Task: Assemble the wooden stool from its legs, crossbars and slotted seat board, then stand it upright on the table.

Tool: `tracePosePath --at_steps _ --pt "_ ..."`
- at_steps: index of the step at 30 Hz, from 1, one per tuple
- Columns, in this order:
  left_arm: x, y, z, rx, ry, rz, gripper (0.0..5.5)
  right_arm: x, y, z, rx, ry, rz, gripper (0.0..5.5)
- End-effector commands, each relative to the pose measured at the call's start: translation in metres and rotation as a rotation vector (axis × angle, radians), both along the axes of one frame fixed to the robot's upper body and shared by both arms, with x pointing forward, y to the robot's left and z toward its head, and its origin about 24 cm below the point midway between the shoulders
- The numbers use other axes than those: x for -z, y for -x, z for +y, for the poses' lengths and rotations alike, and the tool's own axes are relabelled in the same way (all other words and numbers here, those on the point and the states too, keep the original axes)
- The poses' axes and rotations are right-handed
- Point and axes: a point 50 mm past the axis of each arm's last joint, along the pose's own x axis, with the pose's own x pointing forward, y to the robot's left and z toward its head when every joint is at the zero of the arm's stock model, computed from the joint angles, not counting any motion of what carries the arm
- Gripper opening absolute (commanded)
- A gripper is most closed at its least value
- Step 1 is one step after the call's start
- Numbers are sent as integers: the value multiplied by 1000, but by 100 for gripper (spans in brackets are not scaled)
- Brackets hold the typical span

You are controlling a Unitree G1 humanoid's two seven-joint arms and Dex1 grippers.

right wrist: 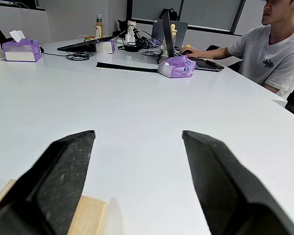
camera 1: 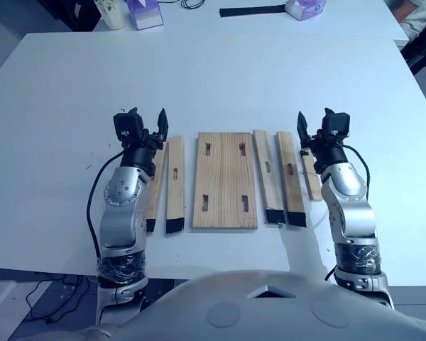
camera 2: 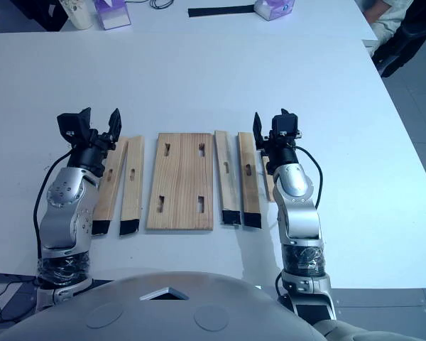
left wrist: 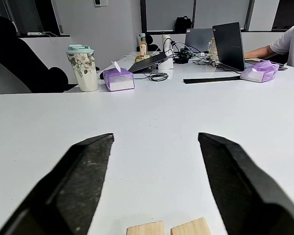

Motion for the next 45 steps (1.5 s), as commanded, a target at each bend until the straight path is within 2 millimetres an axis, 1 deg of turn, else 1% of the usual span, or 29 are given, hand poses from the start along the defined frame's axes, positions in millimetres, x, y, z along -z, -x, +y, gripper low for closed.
tracePosePath --at_steps 1,4,9,15,20,40,43,45 --pt "8 11 7 -3 -24 69 338 -4 -3 -3 -2 26 -17 330" --pt "10 17 8 -4 -33 94 338 -3 -2 -5 2 31 -12 330" --pt "6 12 7 1 -7 73 338 -1 0 -2 7 30 -7 330" --pt "7 10 6 -6 -10 85 338 0 2 -3 18 27 -4 330" --pt "10 9 9 -43 -45 125 338 0 3 -2 21 26 -3 330" --pt "5 13 14 4 -78 181 338 6 17 1 63 -1 19 330" --pt "4 17 17 37 -88 214 338 6 21 0 82 -5 18 330" --pt "0 27 24 92 -123 265 338 6 24 -2 102 -5 17 330"
